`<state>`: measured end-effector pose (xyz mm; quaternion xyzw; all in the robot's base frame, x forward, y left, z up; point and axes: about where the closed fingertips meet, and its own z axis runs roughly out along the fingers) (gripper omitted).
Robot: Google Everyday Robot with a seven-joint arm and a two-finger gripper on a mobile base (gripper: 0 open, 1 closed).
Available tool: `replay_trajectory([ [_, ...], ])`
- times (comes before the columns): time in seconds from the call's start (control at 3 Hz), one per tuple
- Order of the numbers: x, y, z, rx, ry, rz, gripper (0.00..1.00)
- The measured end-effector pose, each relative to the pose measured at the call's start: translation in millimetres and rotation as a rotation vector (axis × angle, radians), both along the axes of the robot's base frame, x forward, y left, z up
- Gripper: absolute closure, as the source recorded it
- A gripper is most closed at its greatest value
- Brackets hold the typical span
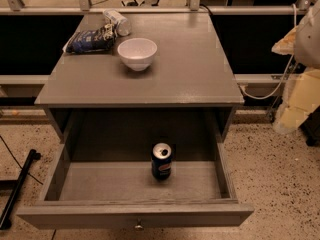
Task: Pick pepsi can from top drawer and place on counter
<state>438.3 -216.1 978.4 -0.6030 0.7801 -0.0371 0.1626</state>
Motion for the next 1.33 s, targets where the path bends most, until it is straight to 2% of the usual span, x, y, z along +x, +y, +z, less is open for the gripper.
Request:
replay_trajectory([
  [0.33, 0, 0, 0, 0.000, 0.000, 0.000, 0.00],
  [0.67, 2, 25, -10, 0.047, 0.019, 0.078, 0.00],
  [1.33, -9, 97, -41, 0.067, 0.049, 0.320, 0.00],
])
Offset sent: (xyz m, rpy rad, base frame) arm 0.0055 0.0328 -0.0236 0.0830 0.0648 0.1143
